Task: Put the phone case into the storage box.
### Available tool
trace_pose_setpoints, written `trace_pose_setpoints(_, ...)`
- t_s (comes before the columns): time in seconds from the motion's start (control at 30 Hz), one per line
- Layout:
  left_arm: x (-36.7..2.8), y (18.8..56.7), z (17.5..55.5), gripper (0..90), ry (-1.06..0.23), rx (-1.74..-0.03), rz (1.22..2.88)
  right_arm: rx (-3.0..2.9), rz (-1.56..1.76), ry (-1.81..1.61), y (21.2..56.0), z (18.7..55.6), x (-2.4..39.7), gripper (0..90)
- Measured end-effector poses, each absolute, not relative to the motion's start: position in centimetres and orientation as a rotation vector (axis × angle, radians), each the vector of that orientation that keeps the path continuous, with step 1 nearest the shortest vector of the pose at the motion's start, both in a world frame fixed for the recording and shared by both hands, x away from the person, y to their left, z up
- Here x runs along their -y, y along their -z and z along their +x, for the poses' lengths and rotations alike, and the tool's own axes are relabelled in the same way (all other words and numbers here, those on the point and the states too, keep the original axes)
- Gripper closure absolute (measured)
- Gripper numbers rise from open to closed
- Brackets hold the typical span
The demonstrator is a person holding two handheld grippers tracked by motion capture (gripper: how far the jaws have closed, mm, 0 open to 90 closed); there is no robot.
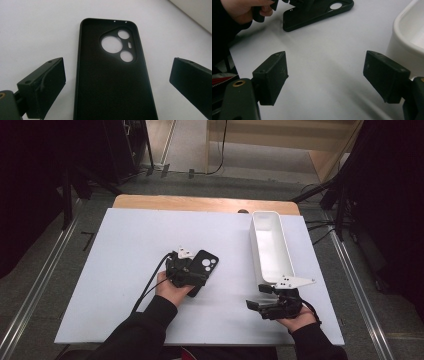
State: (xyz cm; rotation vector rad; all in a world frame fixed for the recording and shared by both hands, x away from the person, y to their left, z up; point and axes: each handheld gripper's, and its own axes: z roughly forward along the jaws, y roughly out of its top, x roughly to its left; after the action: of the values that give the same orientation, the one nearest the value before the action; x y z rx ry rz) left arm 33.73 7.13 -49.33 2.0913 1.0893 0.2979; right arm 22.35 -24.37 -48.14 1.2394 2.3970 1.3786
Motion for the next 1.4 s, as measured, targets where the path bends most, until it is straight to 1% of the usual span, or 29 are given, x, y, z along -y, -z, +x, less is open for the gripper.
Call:
trace_pose_setpoints(0.13,-6.9,49.9,33.6,0.3,-0.297,-1.091,2.112,-2.396,1.236,-1.375,48.1,22.4,24.4,18.1)
trace_pose_setpoints(0.27,-6.6,50.4,33.5,0.3,-0.329,-1.094,2.152,-2.396,1.239,-1.375,48.1,22.3,24.3,18.1)
trace_pose_setpoints(0.4,-6.3,50.9,33.4,0.2,-0.334,-1.094,2.166,-2.398,1.240,-1.376,48.1,22.3,24.3,18.1)
trace_pose_setpoints(0.57,-6.2,51.2,33.1,0.5,-0.375,-1.083,2.165,-2.401,1.242,-1.372,48.1,22.3,24.3,18.1)
trace_pose_setpoints(0.67,-6.0,51.4,32.8,2.6,-0.423,-1.083,2.163,-2.404,1.237,-1.371,48.2,22.3,24.2,18.1)
trace_pose_setpoints(0.9,-5.9,51.4,32.7,8.2,-0.468,-1.094,2.172,-2.405,1.228,-1.367,48.2,22.3,24.2,18.1)
trace_pose_setpoints(0.97,-5.8,51.4,32.6,8.5,-0.476,-1.099,2.170,-2.405,1.228,-1.367,48.2,22.3,24.2,18.1)
trace_pose_setpoints(1.03,-5.9,51.4,32.6,11.4,-0.480,-1.099,2.168,-2.406,1.226,-1.365,48.2,22.3,24.2,18.1)
trace_pose_setpoints(1.4,-5.9,51.3,32.5,12.9,-0.484,-1.103,2.162,-2.414,1.234,-1.369,48.2,22.3,24.0,18.1)
